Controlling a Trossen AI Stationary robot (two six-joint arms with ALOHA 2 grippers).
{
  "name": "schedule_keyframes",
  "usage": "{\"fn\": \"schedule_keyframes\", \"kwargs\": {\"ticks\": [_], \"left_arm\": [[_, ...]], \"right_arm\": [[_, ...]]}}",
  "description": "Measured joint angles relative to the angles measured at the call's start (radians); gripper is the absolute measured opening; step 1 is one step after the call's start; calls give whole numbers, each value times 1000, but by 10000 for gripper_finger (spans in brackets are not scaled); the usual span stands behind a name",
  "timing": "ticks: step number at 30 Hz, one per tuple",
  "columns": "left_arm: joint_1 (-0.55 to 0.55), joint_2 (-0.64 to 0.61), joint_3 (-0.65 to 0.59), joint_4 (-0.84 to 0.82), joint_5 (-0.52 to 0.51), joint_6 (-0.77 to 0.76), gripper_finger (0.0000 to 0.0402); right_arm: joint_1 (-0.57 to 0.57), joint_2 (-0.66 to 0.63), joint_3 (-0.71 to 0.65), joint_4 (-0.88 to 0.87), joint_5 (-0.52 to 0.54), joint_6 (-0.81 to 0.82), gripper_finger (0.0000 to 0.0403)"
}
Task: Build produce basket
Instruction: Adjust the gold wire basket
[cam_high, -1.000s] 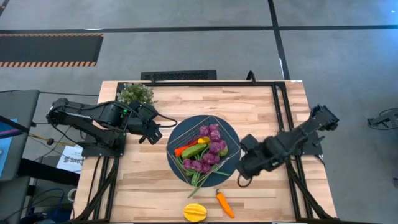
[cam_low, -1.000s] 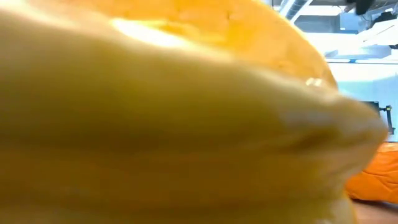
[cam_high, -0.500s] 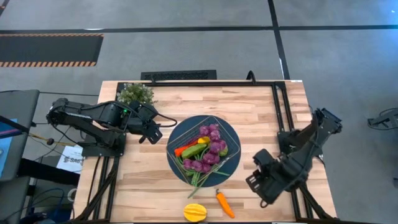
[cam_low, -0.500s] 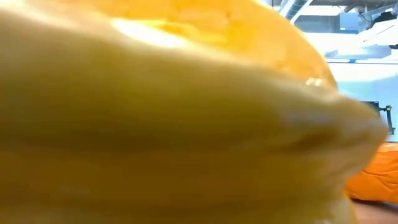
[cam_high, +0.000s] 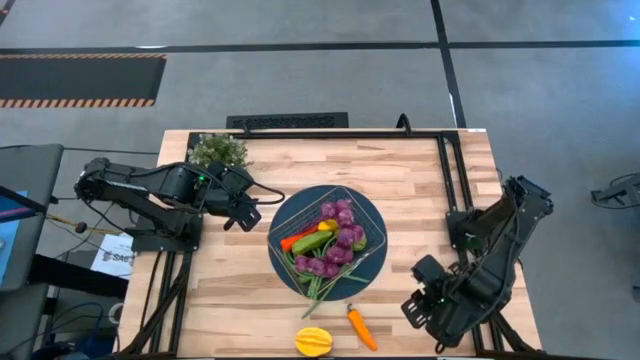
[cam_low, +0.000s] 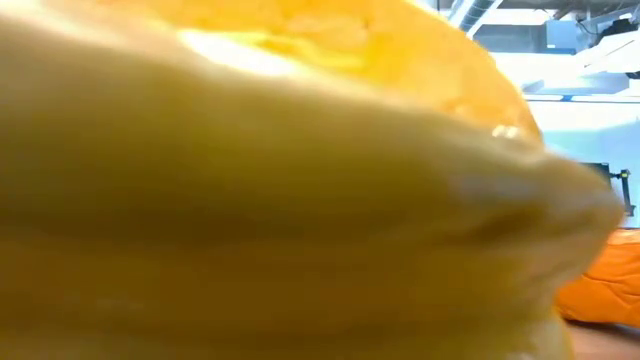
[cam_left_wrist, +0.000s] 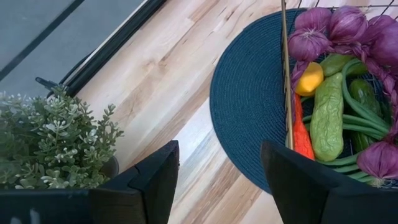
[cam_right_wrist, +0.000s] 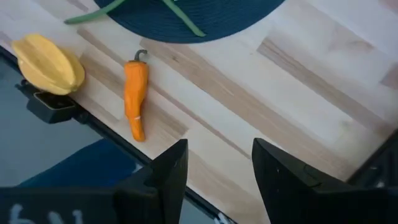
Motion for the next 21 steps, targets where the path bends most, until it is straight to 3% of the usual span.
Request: {"fn": "schedule_keyframes", "kwargs": {"ticks": [8, 14, 21], "left_arm": [[0, 0, 0, 0, -6, 5, 215], [0, 0, 0, 0, -3, 34, 215], [-15, 0, 0, 0, 42, 79, 215]], "right_arm": [[-4, 102, -1, 42, 28, -19, 197], [-52, 196, -1, 120, -26, -35, 197], [-113, 188, -1, 158, -15, -126, 184]]}}
